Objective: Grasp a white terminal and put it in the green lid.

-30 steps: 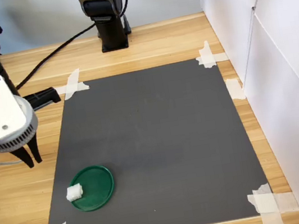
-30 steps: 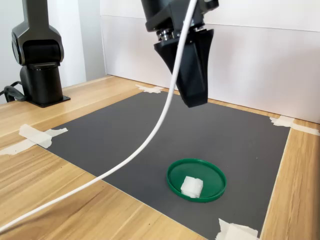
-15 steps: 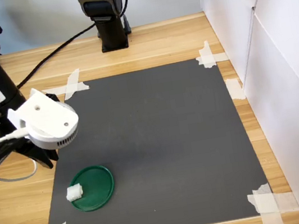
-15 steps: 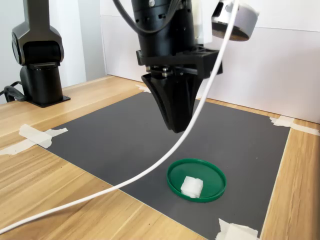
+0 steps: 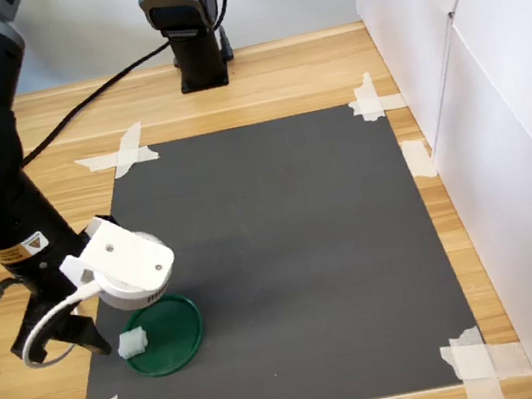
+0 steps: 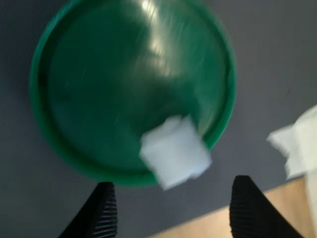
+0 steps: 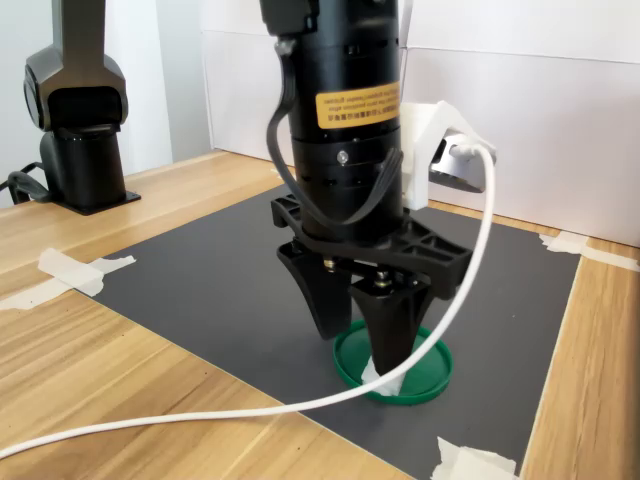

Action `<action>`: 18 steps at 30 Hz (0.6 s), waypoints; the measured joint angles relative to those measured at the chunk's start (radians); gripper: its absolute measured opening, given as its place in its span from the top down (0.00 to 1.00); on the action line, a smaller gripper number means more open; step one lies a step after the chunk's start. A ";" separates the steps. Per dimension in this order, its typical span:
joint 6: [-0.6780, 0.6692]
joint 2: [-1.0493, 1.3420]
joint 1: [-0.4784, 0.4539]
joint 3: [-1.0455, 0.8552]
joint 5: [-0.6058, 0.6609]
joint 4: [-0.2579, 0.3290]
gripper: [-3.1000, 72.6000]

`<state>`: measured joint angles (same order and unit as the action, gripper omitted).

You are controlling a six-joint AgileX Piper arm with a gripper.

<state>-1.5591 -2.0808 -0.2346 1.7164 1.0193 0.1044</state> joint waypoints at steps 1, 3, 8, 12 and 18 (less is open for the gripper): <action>-0.002 -0.001 0.003 0.000 -0.004 0.000 0.21; -0.004 -0.006 0.021 0.000 -0.028 0.000 0.20; -0.005 -0.019 0.036 0.000 -0.054 -0.009 0.20; 0.014 -0.046 0.036 0.000 -0.048 -0.027 0.21; 0.041 -0.055 0.036 0.000 -0.061 -0.028 0.35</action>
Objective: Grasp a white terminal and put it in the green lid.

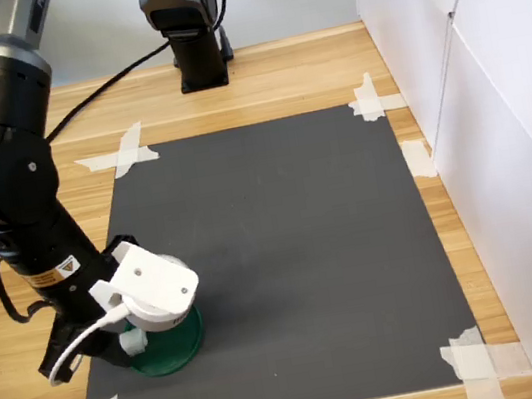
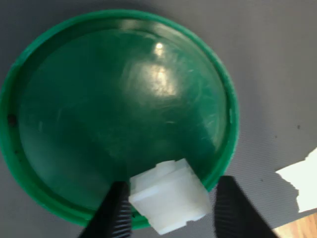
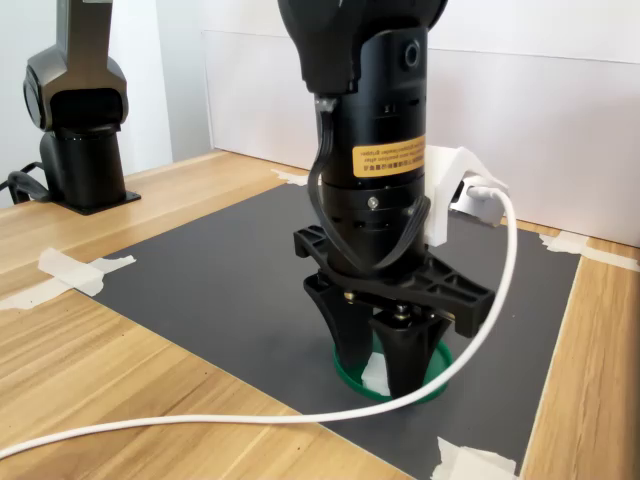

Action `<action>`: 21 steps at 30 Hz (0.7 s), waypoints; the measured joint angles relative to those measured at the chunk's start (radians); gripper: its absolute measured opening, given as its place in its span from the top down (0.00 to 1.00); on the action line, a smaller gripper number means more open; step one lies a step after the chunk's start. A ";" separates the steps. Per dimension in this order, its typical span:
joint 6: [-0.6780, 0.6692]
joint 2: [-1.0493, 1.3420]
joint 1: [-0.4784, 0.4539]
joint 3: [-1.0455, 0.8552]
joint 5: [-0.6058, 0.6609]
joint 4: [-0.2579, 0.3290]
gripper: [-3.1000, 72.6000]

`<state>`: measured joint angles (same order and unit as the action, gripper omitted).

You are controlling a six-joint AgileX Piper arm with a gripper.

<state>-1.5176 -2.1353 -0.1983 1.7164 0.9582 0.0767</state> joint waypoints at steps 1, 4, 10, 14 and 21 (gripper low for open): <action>0.004 0.000 0.000 0.000 -0.003 0.000 0.39; 0.018 0.000 0.000 0.000 -0.006 0.000 0.50; 0.027 0.002 0.000 0.000 -0.004 0.000 0.50; 0.032 0.023 0.000 0.000 0.018 0.011 0.50; 0.041 0.057 0.007 0.000 0.049 0.043 0.50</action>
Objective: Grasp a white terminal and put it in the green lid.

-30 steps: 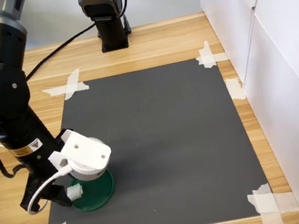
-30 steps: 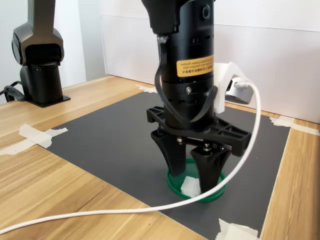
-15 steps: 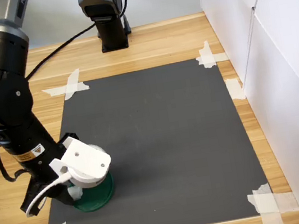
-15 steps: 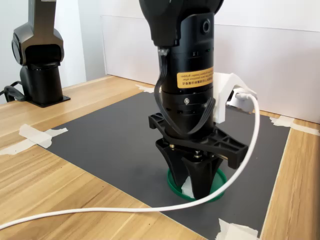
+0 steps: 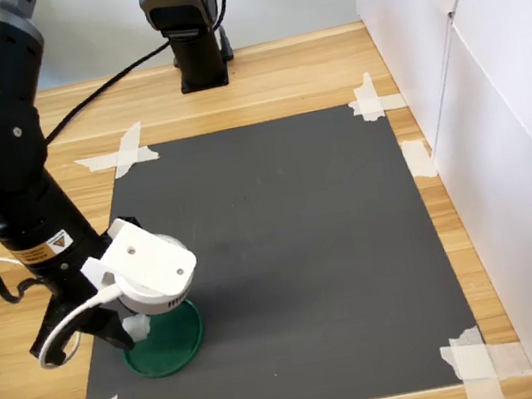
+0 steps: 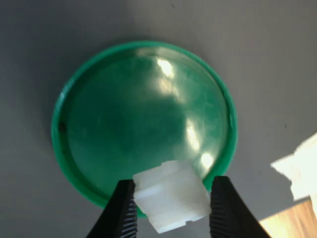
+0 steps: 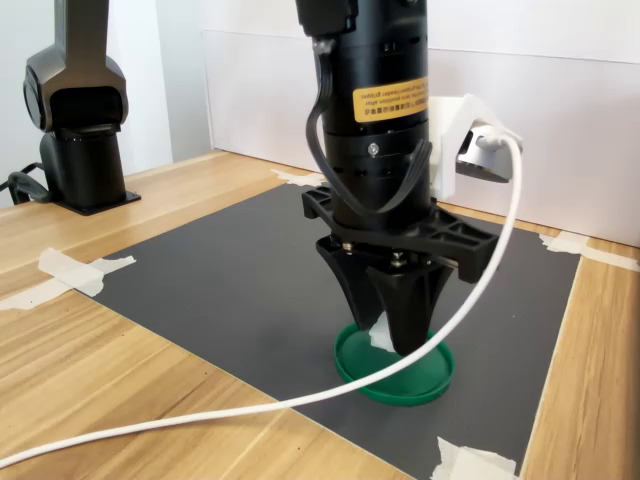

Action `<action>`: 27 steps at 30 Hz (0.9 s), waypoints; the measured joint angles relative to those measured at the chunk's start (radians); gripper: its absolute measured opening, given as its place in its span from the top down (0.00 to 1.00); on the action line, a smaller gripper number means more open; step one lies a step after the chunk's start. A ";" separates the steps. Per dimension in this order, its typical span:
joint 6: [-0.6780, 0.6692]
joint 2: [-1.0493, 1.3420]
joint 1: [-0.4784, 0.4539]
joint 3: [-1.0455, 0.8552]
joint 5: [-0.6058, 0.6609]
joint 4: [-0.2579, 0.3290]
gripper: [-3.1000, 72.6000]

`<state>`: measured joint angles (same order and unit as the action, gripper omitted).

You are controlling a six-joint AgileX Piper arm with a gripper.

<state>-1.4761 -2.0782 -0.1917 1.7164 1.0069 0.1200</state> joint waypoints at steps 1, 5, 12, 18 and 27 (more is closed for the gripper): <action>0.007 0.000 0.005 0.000 0.005 0.001 0.50; 0.059 0.001 0.039 0.000 0.005 -0.013 0.50; 0.109 0.001 0.060 0.000 0.010 -0.043 0.50; 0.134 -0.017 0.060 0.000 0.017 -0.076 0.50; 0.079 -0.020 0.060 0.000 0.020 -0.062 0.50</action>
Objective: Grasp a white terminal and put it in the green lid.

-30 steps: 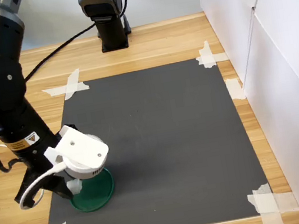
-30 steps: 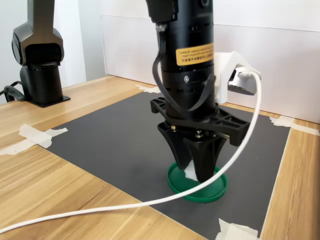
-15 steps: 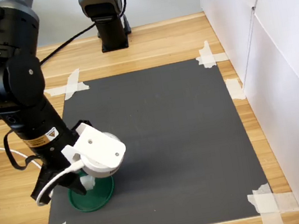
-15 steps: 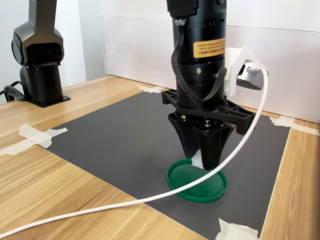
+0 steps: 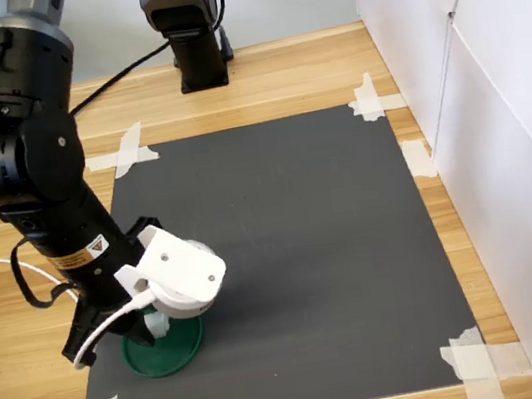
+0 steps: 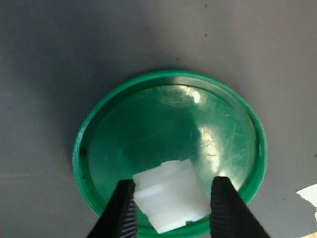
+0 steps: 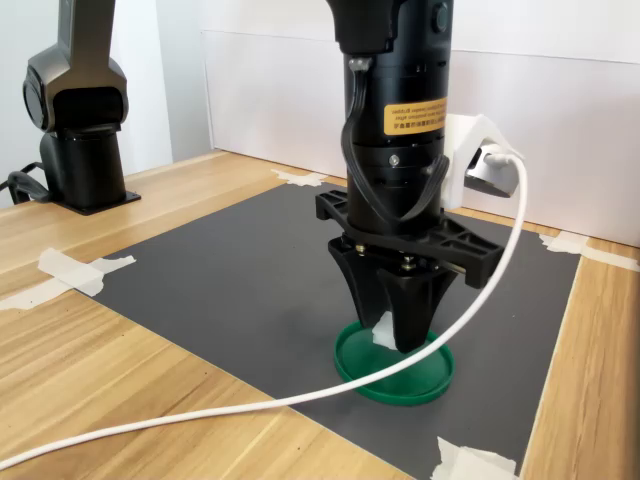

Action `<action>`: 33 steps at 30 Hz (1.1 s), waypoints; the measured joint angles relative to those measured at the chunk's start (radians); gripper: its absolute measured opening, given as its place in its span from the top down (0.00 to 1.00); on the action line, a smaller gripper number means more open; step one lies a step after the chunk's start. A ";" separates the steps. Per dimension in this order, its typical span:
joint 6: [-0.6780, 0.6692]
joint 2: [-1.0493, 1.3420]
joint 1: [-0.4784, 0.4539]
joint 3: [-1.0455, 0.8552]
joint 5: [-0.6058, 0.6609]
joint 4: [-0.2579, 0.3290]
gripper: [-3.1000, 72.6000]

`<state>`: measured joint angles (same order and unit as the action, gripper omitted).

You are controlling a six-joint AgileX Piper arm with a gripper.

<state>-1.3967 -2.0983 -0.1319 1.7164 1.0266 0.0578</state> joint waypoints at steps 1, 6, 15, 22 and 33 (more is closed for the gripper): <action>-0.004 0.000 0.000 0.000 0.000 0.000 0.50; -0.008 0.000 0.000 0.000 0.002 0.003 0.43; 0.010 0.000 0.000 0.000 0.003 0.002 0.37; 0.075 0.036 -0.001 0.000 -0.008 0.044 0.40; 0.458 0.246 -0.001 0.000 -0.120 0.186 0.96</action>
<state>-0.9389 -1.8528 -0.1330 1.7164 0.9063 0.2439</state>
